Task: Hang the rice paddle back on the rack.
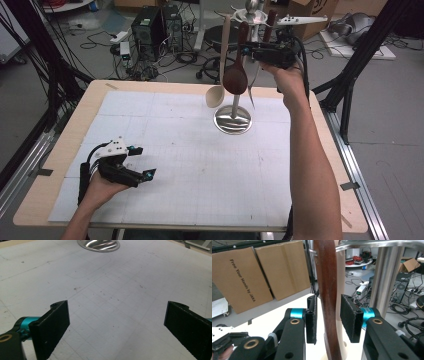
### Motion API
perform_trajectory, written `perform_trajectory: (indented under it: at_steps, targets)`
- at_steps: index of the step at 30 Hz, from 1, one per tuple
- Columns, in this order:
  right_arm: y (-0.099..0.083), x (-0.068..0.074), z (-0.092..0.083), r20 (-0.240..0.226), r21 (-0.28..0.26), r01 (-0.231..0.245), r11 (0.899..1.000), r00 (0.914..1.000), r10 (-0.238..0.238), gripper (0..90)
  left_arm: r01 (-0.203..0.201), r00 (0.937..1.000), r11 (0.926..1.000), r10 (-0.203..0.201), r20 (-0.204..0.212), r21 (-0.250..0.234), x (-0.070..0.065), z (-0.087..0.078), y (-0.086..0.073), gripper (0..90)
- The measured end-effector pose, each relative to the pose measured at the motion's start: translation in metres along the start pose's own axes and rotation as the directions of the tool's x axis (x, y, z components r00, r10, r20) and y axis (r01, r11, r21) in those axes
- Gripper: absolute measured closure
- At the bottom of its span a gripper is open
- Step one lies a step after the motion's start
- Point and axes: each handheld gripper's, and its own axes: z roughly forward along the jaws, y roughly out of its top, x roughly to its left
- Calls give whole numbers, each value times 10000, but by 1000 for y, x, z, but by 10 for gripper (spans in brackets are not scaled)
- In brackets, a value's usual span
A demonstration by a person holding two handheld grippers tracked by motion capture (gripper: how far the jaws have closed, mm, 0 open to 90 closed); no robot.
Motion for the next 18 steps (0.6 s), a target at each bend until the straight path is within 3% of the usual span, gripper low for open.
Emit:
perform_trajectory:
  at_steps: [18]
  targets:
    - [5,1,-2,47,-250,-43,9997,10000,44,714,-19,10000,10000,19,-9,6,0,-1,0,70]
